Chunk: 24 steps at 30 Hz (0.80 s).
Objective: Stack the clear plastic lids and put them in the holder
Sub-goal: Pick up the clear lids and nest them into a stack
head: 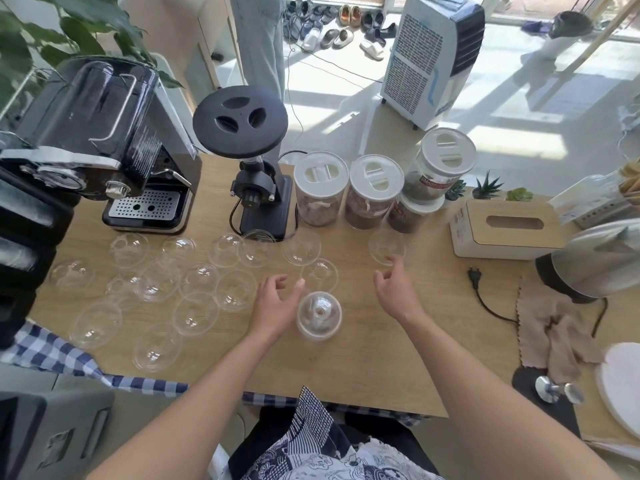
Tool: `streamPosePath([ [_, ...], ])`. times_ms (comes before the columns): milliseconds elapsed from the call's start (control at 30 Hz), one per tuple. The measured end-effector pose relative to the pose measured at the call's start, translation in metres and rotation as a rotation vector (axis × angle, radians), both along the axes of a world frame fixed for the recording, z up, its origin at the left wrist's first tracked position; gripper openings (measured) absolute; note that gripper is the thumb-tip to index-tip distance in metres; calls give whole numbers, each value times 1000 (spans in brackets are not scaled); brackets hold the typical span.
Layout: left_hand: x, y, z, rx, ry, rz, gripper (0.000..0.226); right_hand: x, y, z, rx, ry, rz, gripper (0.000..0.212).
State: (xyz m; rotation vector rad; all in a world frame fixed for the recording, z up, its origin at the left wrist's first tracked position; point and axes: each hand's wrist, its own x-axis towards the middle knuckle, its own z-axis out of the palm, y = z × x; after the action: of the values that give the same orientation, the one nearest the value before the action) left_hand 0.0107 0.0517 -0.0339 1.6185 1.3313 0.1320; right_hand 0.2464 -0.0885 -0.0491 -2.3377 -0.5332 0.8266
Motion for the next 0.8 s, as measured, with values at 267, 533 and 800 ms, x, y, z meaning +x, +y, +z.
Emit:
streamPosePath([
  [267, 54, 30, -26, -176, 194, -50, 122, 37, 15, -17, -174, -94, 64, 47],
  [533, 97, 24, -16, -193, 389, -69, 150, 30, 0, -18, -27, -88, -6, 18],
  [800, 97, 25, -22, -124, 366, -55, 140, 2, -24, 1, 158, -48, -89, 4],
])
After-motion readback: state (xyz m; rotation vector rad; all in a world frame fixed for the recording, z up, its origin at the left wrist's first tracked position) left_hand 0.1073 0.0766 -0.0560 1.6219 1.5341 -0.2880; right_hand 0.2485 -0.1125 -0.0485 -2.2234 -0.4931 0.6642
